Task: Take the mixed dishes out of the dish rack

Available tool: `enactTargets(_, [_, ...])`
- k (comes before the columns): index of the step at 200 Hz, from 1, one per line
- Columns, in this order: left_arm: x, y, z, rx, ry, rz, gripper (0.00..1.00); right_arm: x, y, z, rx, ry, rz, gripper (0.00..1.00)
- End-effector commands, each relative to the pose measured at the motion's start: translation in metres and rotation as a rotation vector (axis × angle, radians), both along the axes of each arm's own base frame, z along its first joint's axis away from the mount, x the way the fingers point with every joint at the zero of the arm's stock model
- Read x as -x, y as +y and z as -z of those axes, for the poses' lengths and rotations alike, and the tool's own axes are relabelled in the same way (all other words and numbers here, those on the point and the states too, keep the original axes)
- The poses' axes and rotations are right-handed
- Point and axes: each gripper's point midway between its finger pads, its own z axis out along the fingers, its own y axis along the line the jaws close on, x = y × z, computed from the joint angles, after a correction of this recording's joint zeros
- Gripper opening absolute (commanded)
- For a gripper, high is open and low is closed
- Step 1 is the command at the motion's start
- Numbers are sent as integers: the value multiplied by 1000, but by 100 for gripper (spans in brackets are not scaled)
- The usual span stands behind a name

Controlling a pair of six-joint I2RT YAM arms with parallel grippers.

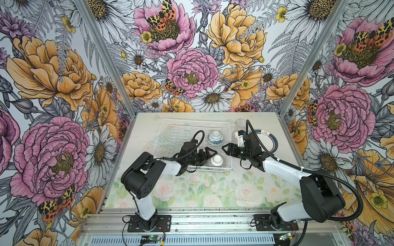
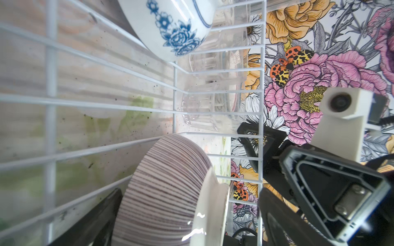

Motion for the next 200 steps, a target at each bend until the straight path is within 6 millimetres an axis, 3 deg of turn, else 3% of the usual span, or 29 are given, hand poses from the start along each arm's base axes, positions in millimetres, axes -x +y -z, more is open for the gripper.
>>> enactTargets(1, [16, -11, -7, 93, 18, 71, 99, -2, 2, 2, -4, -6, 4, 71])
enactTargets(42, [24, -15, -4, 101, 21, 109, 95, -2, 1, 3, 0, -7, 6, 70])
enactTargets(88, [18, -13, -14, 140, -8, 78, 60, -3, 0, 3, 8, -8, 13, 68])
enactTargets(115, [18, -17, -18, 145, -19, 89, 51, -3, -1, 3, 13, -7, 13, 67])
enactTargets(120, [18, -17, -4, 128, 11, 88, 50, -3, -2, 3, 14, -7, 14, 67])
enactTargets(149, [18, -20, 1, 128, 17, 96, 41, -4, -3, 1, 16, -12, 23, 66])
enactTargets(161, [17, -22, 1, 120, 0, 95, 33, -4, -3, 2, 17, -9, 24, 65])
enactTargets(200, [17, -28, 4, 46, -32, 123, 31, -4, -2, 3, 18, -5, 19, 62])
